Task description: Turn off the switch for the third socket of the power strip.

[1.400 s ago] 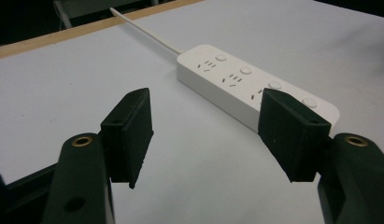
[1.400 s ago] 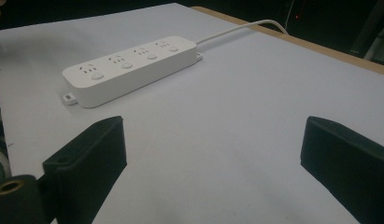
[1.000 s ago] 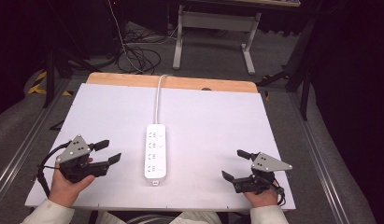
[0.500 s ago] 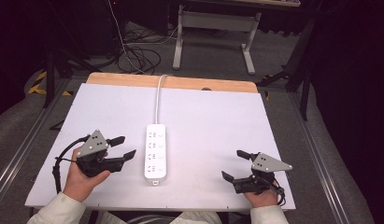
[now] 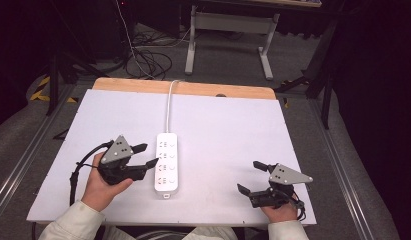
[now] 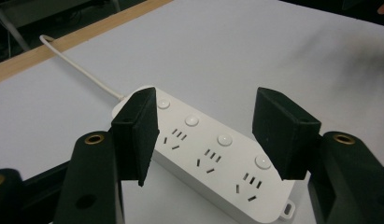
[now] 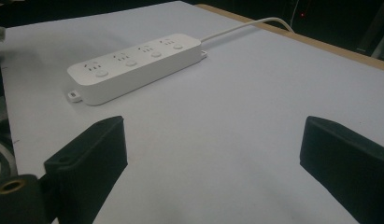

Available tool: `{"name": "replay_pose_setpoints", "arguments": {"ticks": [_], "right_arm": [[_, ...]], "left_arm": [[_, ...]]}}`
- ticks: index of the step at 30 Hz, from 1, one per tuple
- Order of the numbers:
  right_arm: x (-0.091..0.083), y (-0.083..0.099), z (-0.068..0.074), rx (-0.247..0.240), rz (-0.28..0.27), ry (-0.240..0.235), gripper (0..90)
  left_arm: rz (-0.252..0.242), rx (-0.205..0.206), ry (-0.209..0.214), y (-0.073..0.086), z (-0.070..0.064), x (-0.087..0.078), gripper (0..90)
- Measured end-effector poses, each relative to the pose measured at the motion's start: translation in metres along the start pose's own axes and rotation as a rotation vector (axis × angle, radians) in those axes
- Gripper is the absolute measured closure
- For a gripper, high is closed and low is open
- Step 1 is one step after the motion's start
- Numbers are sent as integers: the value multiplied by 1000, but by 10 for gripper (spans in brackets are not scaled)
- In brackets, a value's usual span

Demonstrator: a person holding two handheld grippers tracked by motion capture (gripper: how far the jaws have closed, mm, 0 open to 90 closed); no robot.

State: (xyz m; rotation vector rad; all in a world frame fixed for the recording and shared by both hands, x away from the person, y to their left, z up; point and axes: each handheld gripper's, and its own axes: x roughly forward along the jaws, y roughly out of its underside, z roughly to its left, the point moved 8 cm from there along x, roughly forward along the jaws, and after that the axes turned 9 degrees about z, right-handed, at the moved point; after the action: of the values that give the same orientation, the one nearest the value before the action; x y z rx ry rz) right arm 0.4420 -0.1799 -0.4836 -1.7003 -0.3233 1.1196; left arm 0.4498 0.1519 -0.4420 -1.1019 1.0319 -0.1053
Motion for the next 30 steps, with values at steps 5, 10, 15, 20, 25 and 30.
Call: {"name": "replay_pose_setpoints", "arguments": {"ticks": [5,10,15,20,25,30], "right_arm": [[0,0,1,-3,1,-2,77],[0,0,1,-2,4,-1,77],[0,0,1,-2,3,-2,77],[-1,0,2,-9,1,2,78],[0,0,2,-11,-2,-1,77],[0,0,3,-9,-3,-2,78]], "left_arm": [[13,12,15,-4,-3,7,430],[31,31,37,-7,-9,16,438],[47,11,39,-7,-9,23,433],[94,-71,83,-1,-2,28,447],[111,-82,105,4,-3,34,624],[108,-76,164,4,-8,40,830]]}}
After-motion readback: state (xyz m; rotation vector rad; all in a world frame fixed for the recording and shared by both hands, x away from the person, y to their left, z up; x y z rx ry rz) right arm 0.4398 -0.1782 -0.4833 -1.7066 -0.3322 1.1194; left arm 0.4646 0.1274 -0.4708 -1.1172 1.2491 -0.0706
